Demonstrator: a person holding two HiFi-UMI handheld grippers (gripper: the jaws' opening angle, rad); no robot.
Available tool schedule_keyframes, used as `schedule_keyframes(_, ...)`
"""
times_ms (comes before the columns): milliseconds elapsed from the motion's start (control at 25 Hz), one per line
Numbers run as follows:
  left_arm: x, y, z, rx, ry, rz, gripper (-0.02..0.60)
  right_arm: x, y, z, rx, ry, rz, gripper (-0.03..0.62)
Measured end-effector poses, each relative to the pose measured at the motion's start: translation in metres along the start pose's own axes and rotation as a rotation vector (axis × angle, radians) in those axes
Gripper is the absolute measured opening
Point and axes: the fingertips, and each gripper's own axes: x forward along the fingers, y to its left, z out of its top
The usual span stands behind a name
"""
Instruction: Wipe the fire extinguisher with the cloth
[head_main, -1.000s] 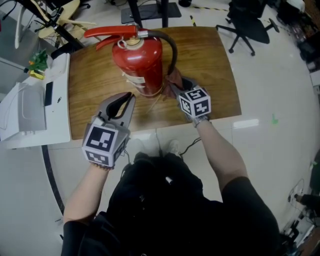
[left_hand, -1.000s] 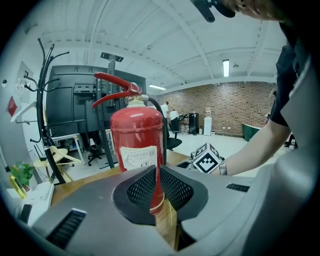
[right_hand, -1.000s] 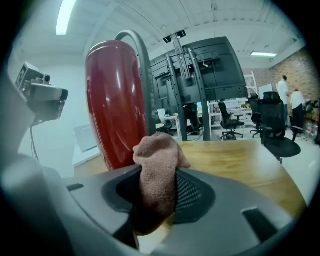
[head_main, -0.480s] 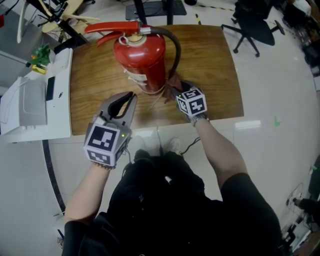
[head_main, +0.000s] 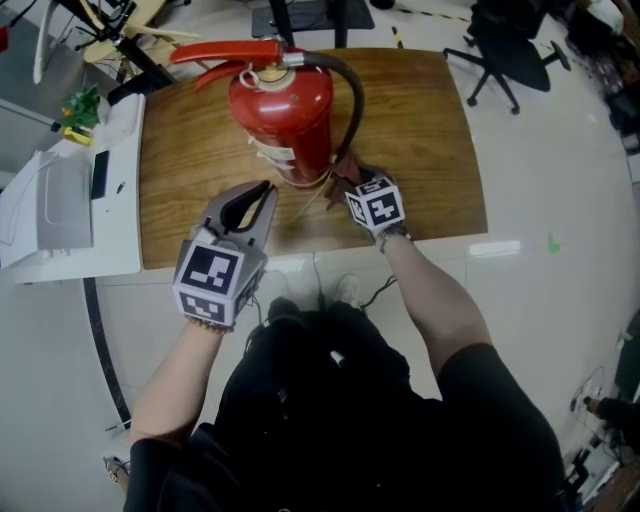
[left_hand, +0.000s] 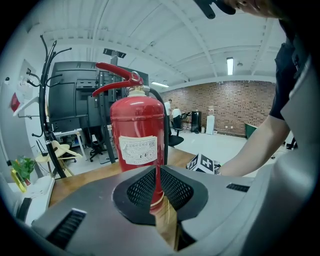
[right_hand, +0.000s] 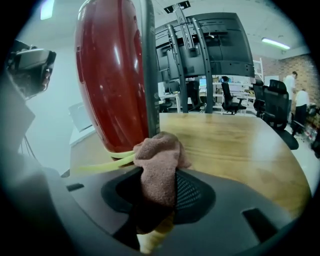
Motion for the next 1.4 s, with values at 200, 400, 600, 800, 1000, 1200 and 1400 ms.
schedule_keyframes(200, -0.001, 0.002, -0.001, 0.001, 0.002, 0.001, 0.023, 0.007, 0.002, -0.014, 0.002, 0.059, -0.016, 0.169)
schedule_keyframes(400, -0.003, 0.006, -0.003, -0.002, 0.006, 0.005, 0.023, 0.010, 0.001, -0.017, 0.003, 0.080, -0.024, 0.169)
schedule_keyframes(600, -0.003, 0.007, -0.004, 0.001, 0.004, -0.004, 0.023, 0.010, 0.002, -0.023, 0.007, 0.116, -0.033, 0.169)
schedule_keyframes(800, -0.004, 0.008, -0.004, -0.004, -0.003, -0.018, 0.023, -0.007, 0.002, -0.013, 0.041, 0.084, -0.057, 0.167)
schedule_keyframes(1000, -0.005, 0.010, 0.000, -0.008, -0.025, -0.032, 0.023, -0.043, 0.002, 0.002, 0.081, -0.001, -0.082, 0.167)
schedule_keyframes(1200, -0.007, 0.011, 0.003, -0.009, -0.046, -0.057, 0.023, -0.091, 0.002, 0.031, 0.108, -0.119, -0.117, 0.167)
schedule_keyframes(1400, -0.010, 0.014, 0.005, 0.002, -0.067, -0.092, 0.023, -0.145, 0.009, 0.075, 0.099, -0.254, -0.168, 0.167)
